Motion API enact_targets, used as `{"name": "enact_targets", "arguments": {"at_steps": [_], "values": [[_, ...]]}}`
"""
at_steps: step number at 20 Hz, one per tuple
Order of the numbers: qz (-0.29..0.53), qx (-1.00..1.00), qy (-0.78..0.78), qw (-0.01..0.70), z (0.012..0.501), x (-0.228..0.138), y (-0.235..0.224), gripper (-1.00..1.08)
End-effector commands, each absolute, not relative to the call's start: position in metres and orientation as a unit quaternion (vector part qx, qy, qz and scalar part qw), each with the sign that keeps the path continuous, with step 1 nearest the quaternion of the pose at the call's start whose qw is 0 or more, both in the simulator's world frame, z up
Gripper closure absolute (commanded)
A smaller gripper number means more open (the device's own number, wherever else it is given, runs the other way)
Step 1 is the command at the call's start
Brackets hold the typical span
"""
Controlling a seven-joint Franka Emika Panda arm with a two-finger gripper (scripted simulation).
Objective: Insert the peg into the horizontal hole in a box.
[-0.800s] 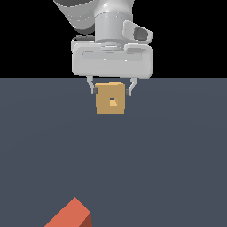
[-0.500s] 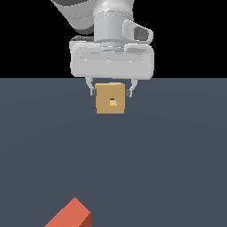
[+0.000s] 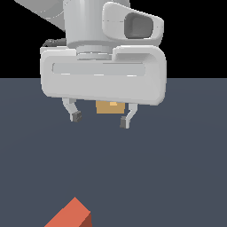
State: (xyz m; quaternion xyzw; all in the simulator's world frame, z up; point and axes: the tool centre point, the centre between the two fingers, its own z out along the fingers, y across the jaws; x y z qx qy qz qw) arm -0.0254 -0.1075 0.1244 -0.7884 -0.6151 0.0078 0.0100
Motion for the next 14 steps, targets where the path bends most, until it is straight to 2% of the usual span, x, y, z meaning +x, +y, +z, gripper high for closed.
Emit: {"name": "enact_targets", "arguments": {"at_steps": [1, 7, 14], "values": [[0.007, -0.814, -0.58, 0.007, 0.112, -0.04, -0.154, -0.92], [0.004, -0.864, -0.504, 0.002, 0.084, -0.084, -0.245, -0.92], [0.001, -0.889, -0.458, -0.001, 0.068, -0.116, -0.293, -0.92]]}}
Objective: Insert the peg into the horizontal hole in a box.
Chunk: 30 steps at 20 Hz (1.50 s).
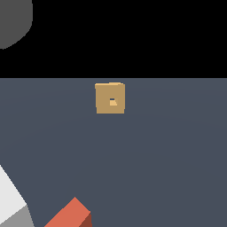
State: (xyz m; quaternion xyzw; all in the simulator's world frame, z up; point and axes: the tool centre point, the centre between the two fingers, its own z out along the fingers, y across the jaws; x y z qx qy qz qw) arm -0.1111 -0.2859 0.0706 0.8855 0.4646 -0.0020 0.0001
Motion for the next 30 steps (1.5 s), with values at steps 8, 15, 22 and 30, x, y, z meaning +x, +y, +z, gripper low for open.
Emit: {"name": "enact_targets", "arguments": {"at_steps": [8, 15, 22, 30], "values": [[0.0, 0.891, 0.455, 0.0, 0.067, -0.118, -0.295, -0.92], [0.0, 0.891, 0.454, 0.0, 0.054, -0.119, -0.296, -0.92], [0.0, 0.891, 0.454, 0.0, 0.023, -0.119, -0.295, -0.92], [0.0, 0.891, 0.455, 0.0, 0.016, -0.118, -0.295, 1.08]]}}
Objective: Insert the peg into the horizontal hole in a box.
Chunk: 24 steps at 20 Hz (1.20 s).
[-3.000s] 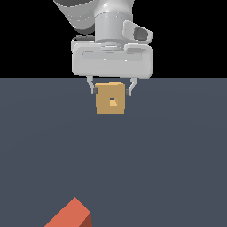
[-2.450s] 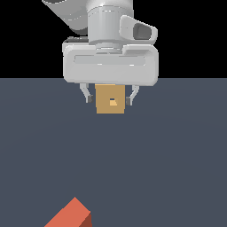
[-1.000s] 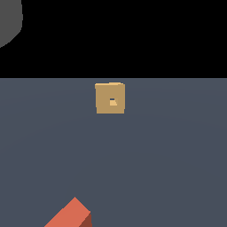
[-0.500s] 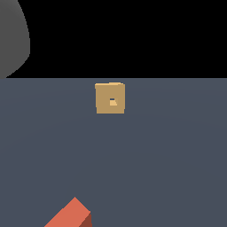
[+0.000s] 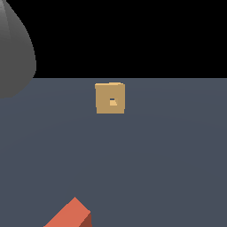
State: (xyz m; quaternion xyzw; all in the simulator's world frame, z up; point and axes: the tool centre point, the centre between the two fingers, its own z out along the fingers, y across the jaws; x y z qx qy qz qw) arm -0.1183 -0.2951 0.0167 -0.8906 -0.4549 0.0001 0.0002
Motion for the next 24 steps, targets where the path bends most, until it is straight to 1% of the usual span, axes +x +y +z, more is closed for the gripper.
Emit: {"name": "enact_targets", "arguments": {"at_steps": [1, 9, 14, 19, 24], "values": [[0.0, -0.891, -0.455, 0.0, 0.016, -0.118, -0.295, 1.08], [0.0, -0.891, -0.455, 0.0, 0.017, -0.118, -0.295, 1.08], [0.0, -0.885, -0.466, 0.0, 0.018, -0.108, -0.281, 1.08], [0.0, -0.871, -0.492, 0.0, 0.022, -0.086, -0.247, 1.08], [0.0, -0.846, -0.534, -0.001, 0.029, -0.054, -0.189, 1.08]]}}
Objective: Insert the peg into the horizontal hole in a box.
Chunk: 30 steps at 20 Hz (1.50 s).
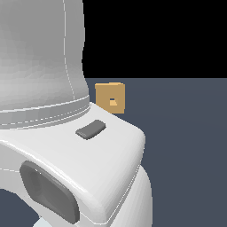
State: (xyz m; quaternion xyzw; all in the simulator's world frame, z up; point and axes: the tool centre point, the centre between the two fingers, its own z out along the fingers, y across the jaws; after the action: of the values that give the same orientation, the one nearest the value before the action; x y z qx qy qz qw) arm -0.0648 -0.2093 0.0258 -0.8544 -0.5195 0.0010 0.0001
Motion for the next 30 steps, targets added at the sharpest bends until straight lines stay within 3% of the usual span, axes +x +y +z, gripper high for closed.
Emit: {"name": "enact_targets", "arguments": {"at_steps": [1, 9, 17, 23, 30], "values": [[0.0, -0.839, -0.544, -0.001, 0.03, -0.047, -0.174, 1.08], [0.0, -0.769, -0.639, -0.001, 0.046, 0.003, -0.021, 1.08], [0.0, -0.706, -0.708, -0.001, 0.058, 0.016, 0.105, 1.08], [0.0, -0.679, -0.734, 0.0, 0.063, 0.015, 0.155, 1.08], [0.0, -0.674, -0.739, 0.0, 0.064, 0.015, 0.165, 1.08]]}}
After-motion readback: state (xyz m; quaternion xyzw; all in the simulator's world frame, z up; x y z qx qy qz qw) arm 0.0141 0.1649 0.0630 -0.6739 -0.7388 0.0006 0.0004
